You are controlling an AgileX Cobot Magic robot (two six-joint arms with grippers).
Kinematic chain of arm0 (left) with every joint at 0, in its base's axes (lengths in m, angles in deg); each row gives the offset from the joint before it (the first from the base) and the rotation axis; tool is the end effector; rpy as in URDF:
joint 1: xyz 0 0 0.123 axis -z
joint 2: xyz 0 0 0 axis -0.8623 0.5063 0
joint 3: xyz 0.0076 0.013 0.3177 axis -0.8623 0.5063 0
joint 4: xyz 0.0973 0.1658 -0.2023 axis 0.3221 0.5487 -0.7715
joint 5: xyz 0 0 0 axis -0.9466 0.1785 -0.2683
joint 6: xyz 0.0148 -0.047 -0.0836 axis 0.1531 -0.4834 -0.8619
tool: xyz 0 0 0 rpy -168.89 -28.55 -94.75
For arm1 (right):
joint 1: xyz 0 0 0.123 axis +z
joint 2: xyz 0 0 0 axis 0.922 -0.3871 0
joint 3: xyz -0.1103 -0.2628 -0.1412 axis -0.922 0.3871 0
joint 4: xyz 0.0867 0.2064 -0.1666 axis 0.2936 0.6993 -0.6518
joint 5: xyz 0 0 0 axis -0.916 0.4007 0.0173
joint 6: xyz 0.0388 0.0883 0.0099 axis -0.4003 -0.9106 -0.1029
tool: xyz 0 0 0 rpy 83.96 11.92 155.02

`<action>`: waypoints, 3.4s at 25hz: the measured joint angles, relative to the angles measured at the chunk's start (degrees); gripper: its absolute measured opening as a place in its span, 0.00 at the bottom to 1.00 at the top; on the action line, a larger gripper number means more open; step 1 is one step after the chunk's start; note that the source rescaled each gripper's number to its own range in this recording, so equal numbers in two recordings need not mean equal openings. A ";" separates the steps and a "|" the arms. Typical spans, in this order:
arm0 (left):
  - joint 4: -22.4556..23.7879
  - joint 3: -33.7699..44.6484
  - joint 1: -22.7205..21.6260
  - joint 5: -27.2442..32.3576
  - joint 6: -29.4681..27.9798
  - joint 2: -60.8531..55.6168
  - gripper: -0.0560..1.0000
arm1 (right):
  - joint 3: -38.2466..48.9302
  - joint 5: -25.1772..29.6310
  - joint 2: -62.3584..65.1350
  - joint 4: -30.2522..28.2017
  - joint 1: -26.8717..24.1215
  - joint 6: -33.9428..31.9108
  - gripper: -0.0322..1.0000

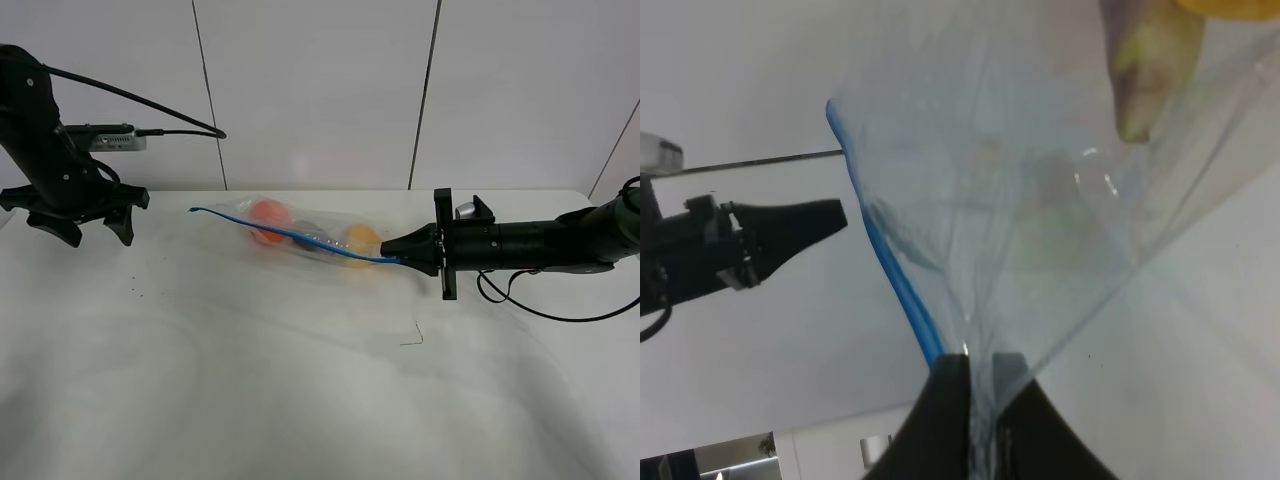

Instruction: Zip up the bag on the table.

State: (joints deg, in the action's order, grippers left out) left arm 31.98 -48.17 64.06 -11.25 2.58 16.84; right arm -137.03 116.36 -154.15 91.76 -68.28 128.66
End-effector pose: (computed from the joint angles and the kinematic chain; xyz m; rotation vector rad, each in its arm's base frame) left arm 0.4067 -0.0223 0.2585 -0.0485 2.8014 0.0942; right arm 0.3834 0.0838 0.1235 0.4101 2.3851 1.8364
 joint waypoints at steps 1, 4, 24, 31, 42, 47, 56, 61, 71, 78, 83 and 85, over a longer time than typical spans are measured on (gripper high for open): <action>-0.39 -0.37 0.00 1.94 -0.01 0.00 0.96 | 0.00 0.00 0.00 0.00 0.00 0.00 0.03; -2.09 -0.79 0.00 9.45 0.18 0.00 0.96 | 0.00 0.00 0.00 -0.11 0.00 0.00 0.03; -6.02 13.48 0.00 14.40 7.68 -26.67 0.96 | 0.00 -0.02 0.00 -1.28 0.00 0.00 0.03; -6.02 33.21 0.00 14.17 9.87 -45.87 0.96 | 0.00 -0.02 0.00 -1.28 0.00 0.00 0.03; -6.02 49.73 0.00 8.49 9.87 -71.32 0.96 | 0.00 -0.02 0.00 -1.29 0.00 0.00 0.03; -5.85 49.73 0.00 8.35 9.87 -75.65 0.96 | 0.00 -0.02 0.00 -1.40 0.00 0.00 0.03; -5.68 49.90 -6.28 8.00 10.17 -83.39 0.96 | 0.00 -0.02 0.00 -1.72 0.00 0.00 0.03; -5.68 50.06 -7.35 8.00 10.22 -93.23 0.96 | 0.00 -0.02 0.00 -1.78 0.00 0.00 0.03; -5.73 50.06 -7.35 8.05 10.22 -102.88 0.96 | 0.00 -0.13 0.00 -5.90 0.00 0.00 0.39; -5.73 50.06 -7.35 8.05 10.22 -102.88 0.96 | -4.13 -0.02 0.00 -13.33 -2.56 -4.10 0.98; -5.73 50.06 -7.35 8.05 10.22 -102.88 0.96 | -19.32 0.05 -0.05 -35.82 -3.76 -19.20 1.00; -5.73 50.06 -7.35 8.05 10.22 -102.88 0.96 | -25.60 0.02 -0.05 -46.81 -2.89 -25.97 1.00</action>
State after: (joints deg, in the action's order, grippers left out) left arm 26.24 1.89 56.71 -3.20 12.80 -86.04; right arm -162.62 116.38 -154.20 44.96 -71.17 102.68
